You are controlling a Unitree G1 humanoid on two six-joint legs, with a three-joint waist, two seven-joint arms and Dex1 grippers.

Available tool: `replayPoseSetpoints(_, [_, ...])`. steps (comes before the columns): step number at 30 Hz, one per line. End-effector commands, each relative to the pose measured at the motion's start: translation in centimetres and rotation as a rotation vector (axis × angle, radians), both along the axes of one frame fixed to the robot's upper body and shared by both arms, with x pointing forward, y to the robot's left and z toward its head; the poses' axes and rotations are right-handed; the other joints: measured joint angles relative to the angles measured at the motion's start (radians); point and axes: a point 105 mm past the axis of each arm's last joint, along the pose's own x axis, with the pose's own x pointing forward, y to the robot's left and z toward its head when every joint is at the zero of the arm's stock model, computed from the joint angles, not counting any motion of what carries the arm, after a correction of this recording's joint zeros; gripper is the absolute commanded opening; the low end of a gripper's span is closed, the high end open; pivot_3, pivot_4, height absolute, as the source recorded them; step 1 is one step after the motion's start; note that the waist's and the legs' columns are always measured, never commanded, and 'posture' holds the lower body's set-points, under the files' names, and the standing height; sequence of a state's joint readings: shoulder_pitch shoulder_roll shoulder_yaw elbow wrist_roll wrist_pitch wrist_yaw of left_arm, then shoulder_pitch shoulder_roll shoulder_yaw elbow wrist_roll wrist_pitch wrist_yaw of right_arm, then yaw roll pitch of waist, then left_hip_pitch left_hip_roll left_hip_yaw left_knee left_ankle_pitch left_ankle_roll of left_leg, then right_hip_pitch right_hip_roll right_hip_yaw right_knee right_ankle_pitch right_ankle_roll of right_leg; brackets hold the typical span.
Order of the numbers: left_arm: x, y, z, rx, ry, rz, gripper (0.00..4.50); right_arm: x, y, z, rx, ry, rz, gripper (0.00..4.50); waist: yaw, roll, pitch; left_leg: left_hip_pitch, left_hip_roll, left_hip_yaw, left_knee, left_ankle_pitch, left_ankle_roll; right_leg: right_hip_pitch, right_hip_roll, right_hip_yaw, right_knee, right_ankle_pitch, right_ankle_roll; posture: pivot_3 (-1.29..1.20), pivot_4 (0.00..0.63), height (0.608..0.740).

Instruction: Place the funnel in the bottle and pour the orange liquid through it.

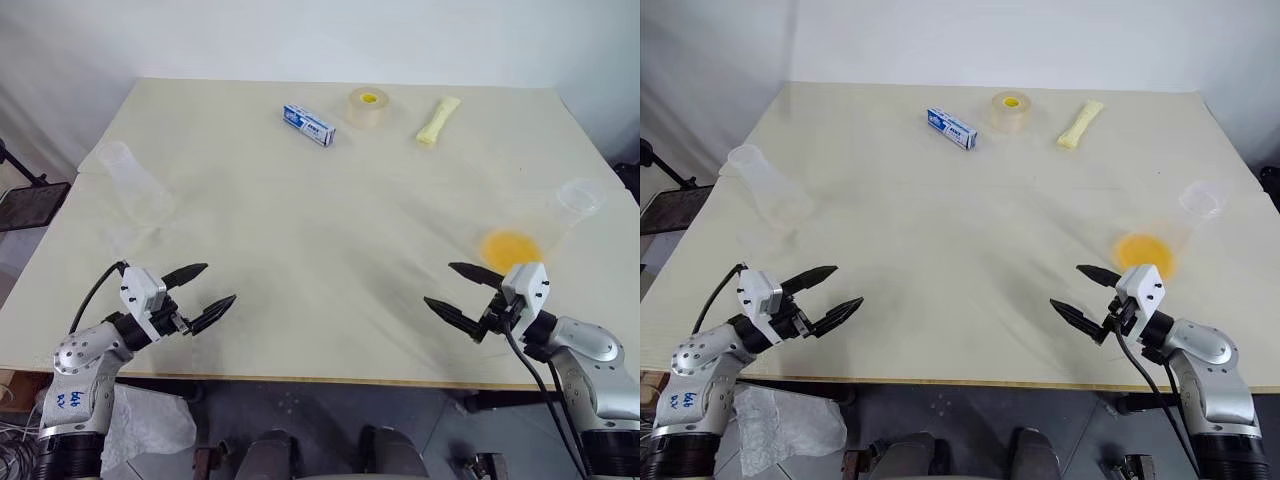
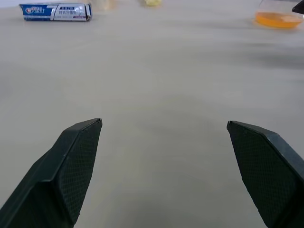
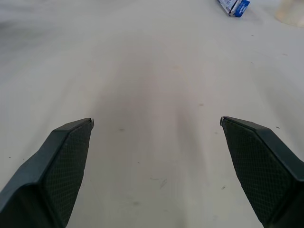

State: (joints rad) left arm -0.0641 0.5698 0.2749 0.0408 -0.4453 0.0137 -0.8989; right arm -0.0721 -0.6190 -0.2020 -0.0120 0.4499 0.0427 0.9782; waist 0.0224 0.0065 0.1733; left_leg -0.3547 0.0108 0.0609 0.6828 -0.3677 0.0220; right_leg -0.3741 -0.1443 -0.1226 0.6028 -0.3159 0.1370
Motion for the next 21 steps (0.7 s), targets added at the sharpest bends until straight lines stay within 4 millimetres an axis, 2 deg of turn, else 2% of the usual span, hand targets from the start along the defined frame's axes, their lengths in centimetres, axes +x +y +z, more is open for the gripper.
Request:
replayPoseSetpoints(1, [-0.1,-0.1,1.2,-0.015,-0.041,-0.018,4.5,0.0,0.2,1.3,0.01,-0.058,0.005,4.48,0.0,0.0,0.0,0.0,0.0,0.0,0.0,0.0,0.0,0.0,0.0,0.0,0.0,0.0,0.0,0.0,0.15,0.74])
replayPoseSetpoints(10, [0.6,0.4,0.1,-0.069,0.122,0.088,4.5,0.1,0.6,1.3,0.012,-0.055,0.024,4.48,0.0,0.0,0.0,0.0,0.0,0.0,0.001,0.0,0.0,0.0,0.0,0.0,0.001,0.0,0.0,0.0,0.15,0.74])
replayPoseSetpoints(12, [0.8,0.7,0.2,-0.065,0.104,0.129,4.5,0.5,0.9,1.3,0.014,-0.055,0.038,4.48,-0.001,0.0,0.0,0.0,0.0,0.0,0.001,0.0,0.0,0.0,0.0,0.0,0.001,0.0,0.0,0.0,0.15,0.74])
replayPoseSetpoints(13, [0.8,0.9,0.9,-0.091,0.05,0.15,4.5,0.8,1.1,1.5,0.019,-0.058,0.047,4.48,-0.001,0.0,0.0,0.0,0.0,0.0,0.001,0.0,0.0,0.0,0.0,0.0,0.002,0.0,0.0,0.0,0.15,0.74])
replayPoseSetpoints(16, [-0.1,2.2,2.6,-0.151,-0.069,0.246,4.5,1.6,1.9,1.9,0.028,-0.063,0.086,4.48,-0.007,-0.001,0.001,0.0,0.0,0.0,0.001,0.0,0.0,0.0,0.0,0.001,0.002,0.0,0.0,0.0,0.15,0.74])
replayPoseSetpoints(21, [-3.7,3.9,2.9,-0.151,-0.08,0.349,4.5,2.8,2.7,2.4,0.029,-0.063,0.145,4.48,-0.023,-0.002,0.001,0.0,0.001,-0.001,0.001,0.0,-0.001,0.0,0.0,0.0,0.002,0.0,0.0,0.0,0.15,0.74])
